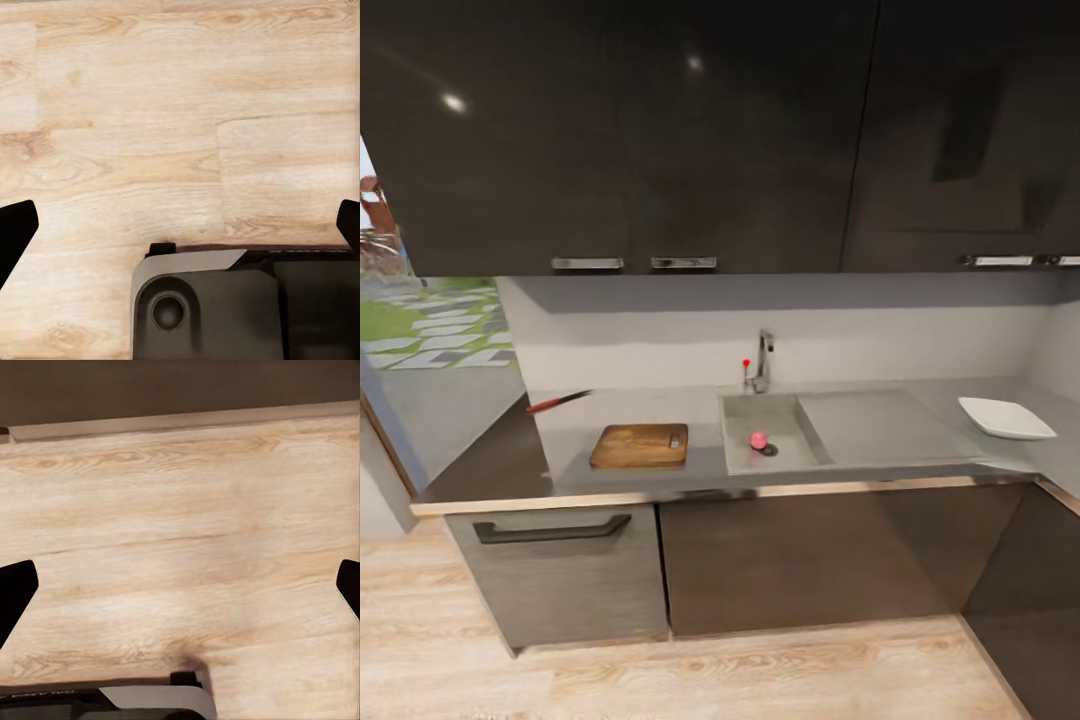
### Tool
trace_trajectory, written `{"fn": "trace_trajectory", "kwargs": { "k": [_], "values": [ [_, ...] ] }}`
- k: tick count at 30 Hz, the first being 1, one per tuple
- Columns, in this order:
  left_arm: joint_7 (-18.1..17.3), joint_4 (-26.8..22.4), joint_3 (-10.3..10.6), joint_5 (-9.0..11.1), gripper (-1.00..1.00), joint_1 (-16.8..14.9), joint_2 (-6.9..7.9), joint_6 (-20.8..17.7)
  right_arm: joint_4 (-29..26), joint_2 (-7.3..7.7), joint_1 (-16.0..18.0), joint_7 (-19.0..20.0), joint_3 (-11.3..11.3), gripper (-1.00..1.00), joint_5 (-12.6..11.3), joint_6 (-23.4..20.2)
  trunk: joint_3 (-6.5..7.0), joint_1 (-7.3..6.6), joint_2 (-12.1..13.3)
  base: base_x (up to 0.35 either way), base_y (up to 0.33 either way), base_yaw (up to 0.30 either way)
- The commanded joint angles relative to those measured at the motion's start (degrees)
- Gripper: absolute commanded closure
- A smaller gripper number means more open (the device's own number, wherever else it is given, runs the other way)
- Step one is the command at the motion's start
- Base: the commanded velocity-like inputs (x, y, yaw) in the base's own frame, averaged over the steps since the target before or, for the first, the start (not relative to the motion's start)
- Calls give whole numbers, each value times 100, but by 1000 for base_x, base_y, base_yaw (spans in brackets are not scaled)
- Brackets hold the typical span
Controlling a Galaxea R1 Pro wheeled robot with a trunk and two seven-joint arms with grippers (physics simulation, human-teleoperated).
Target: In the kitchen, take the Vidalia onion out of the sink, dice it on the chopping board with the paring knife, put the diced onion into the bowl on the countertop, then place both the paring knife and the chopping board into the sink.
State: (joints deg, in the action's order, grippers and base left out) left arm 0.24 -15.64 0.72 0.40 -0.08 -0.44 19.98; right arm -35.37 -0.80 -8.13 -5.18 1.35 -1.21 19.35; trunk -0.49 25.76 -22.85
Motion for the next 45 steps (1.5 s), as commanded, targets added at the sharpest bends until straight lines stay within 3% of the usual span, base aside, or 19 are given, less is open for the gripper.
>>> {"fn": "trace_trajectory", "kwargs": {
  "k": [1,12,25,45],
  "values": [
    [3,0,7,4,-100,-1,0,15,-5,1,-3,-27,15,-100,-12,9,-5,3,-7,0,-318,213],
    [3,1,7,4,-100,-1,0,15,-5,1,-4,-19,15,-100,-10,8,-5,3,-7,0,-319,194],
    [3,8,7,4,-100,-1,0,15,-5,1,-4,-18,15,-100,-10,8,-5,3,-7,0,-312,11],
    [2,0,1,-1,-100,-3,0,9,-5,1,-4,-19,15,-100,-10,9,23,3,-7,0,-27,-36]
  ]
}}
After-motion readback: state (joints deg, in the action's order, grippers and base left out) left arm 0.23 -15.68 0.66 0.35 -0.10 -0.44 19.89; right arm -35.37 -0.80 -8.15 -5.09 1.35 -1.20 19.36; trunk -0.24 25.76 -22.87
